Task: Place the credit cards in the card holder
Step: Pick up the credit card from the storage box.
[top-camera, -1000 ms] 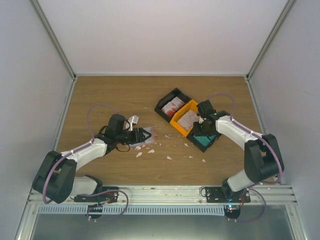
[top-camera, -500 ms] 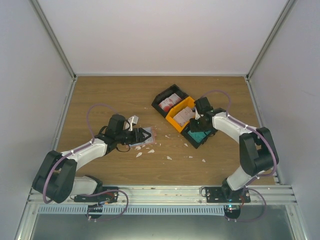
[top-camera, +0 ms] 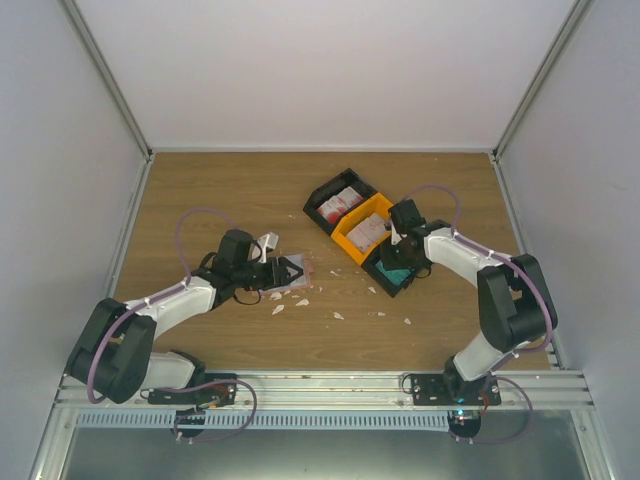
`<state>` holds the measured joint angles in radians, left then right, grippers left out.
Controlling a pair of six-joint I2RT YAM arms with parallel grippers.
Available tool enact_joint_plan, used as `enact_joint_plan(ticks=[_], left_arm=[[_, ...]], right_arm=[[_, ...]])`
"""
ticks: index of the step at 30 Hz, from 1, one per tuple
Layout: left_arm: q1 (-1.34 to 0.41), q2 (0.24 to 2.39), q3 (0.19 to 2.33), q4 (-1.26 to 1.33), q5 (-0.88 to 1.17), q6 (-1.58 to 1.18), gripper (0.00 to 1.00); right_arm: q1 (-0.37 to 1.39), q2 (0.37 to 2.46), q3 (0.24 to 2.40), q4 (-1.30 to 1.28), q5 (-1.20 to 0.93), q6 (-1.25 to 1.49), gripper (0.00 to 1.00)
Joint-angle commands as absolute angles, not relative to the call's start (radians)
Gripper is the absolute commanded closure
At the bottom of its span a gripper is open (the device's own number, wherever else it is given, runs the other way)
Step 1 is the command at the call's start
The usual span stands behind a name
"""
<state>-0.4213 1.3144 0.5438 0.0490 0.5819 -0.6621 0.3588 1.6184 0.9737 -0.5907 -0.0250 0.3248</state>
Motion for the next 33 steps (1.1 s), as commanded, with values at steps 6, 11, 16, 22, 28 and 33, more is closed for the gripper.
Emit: enact_joint_plan(ticks=[6, 11, 16, 22, 28, 33], left_arm=[[-0.43, 1.318, 0.524, 0.103, 0.566, -0.656, 0.43], [-0.43, 1.325, 0.516, 0.11, 0.566, -0.657, 0.43], [-0.431, 1.334, 0.515, 0.115, 0.568, -0.66, 0.43], [-0.431, 1.336, 0.511, 0.117, 0.564, -0.661, 0.43], [-0.431, 1.337, 0.503, 0.122, 0.56, -0.663, 0.43], [-0.431, 1.339, 0.503, 0.124, 0.562, -0.663, 0.43]], right_arm=[[0.356, 1.585, 0.945, -0.61, -0.081, 0.319, 0.77], [0.355, 1.536, 0.929, -0.621, -0.124, 0.325, 0.78], [0.355, 1.504, 0.914, -0.62, -0.17, 0.317, 0.78], [0.354, 1.487, 0.895, -0.615, -0.24, 0.305, 0.78], [0.354, 1.463, 0.886, -0.633, -0.278, 0.302, 0.78], [0.354, 1.451, 0.882, -0.638, -0.34, 0.297, 0.74]])
